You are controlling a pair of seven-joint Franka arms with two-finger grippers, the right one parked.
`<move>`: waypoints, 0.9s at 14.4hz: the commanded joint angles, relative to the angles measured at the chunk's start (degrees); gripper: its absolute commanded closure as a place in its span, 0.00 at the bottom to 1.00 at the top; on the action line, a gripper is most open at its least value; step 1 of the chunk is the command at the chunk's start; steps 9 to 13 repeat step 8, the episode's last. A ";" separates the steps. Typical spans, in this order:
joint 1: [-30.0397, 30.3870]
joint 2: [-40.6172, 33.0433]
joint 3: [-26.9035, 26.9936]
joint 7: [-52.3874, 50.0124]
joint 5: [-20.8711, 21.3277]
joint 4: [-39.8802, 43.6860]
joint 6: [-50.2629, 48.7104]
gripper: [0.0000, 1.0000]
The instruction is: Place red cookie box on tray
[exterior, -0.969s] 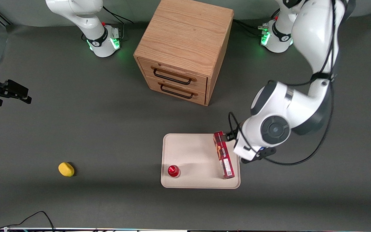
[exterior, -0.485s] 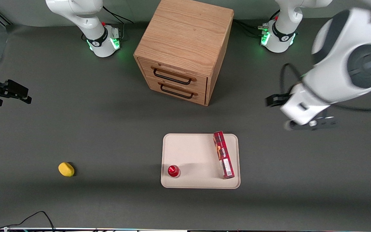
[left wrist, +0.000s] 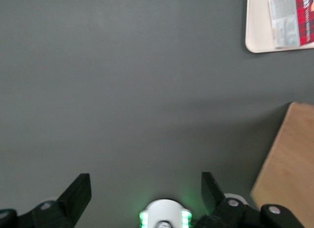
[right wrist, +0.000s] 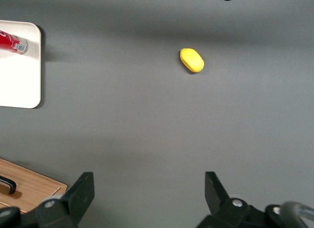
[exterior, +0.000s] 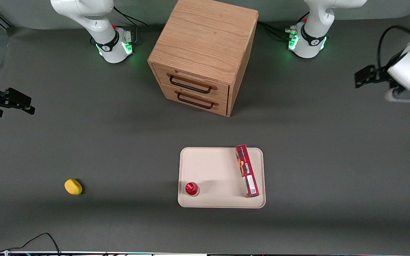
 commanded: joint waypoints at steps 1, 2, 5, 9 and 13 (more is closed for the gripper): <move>-0.67 -3.04 4.75 7.11 1.74 -4.27 4.32 0.00; -0.58 -3.12 5.90 7.21 1.56 -4.36 4.24 0.00; -0.58 -3.30 6.96 6.78 1.47 -3.92 3.18 0.00; -0.67 -3.30 7.58 6.60 1.38 -3.83 3.00 0.00; -0.67 -3.30 7.58 6.60 1.38 -3.83 3.00 0.00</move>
